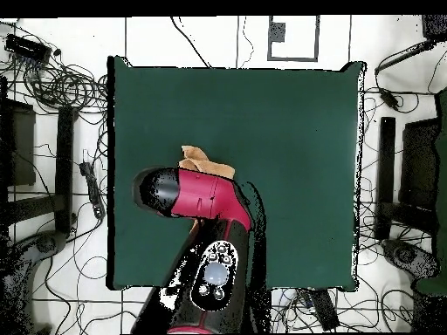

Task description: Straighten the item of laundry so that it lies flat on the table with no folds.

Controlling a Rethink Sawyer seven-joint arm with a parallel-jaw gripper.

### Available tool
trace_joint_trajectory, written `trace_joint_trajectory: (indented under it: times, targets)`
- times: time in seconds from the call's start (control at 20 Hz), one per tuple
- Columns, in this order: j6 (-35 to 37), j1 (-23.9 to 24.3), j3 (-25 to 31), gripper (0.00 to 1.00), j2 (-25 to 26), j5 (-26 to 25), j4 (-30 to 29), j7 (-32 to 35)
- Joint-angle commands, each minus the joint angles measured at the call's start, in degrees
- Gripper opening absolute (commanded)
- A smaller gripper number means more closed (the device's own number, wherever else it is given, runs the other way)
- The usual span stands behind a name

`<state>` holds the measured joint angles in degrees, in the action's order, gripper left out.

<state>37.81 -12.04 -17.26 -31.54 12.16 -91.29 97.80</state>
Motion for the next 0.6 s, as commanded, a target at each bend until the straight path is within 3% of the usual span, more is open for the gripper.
trace_joint_trajectory:
  times: [0.05, 0.6]
  targets:
    - [-3.17, -2.99, 2.8, 1.0, 7.4, 2.6, -5.12, 19.17]
    - [-15.41, -2.91, 5.12, 1.0, 10.64, 5.18, -11.7, 20.29]
